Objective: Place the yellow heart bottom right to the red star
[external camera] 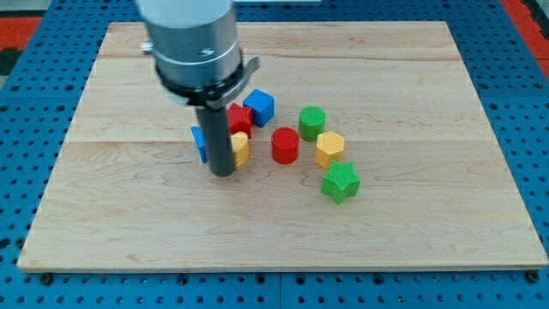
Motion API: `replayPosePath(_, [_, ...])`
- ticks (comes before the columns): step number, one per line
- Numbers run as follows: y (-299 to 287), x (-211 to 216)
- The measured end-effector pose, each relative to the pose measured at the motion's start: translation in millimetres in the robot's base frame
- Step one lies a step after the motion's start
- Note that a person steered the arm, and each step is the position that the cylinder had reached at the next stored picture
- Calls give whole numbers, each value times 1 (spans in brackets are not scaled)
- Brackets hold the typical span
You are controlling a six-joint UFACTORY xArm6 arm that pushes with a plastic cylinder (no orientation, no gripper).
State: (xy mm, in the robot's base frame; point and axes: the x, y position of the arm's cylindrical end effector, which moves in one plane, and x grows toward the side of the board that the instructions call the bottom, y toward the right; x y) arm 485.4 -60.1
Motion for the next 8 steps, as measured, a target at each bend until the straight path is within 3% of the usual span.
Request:
replayPosePath(1, [20, -13])
replayPosePath(5, [6, 57])
replayPosePath(8, [-12, 59])
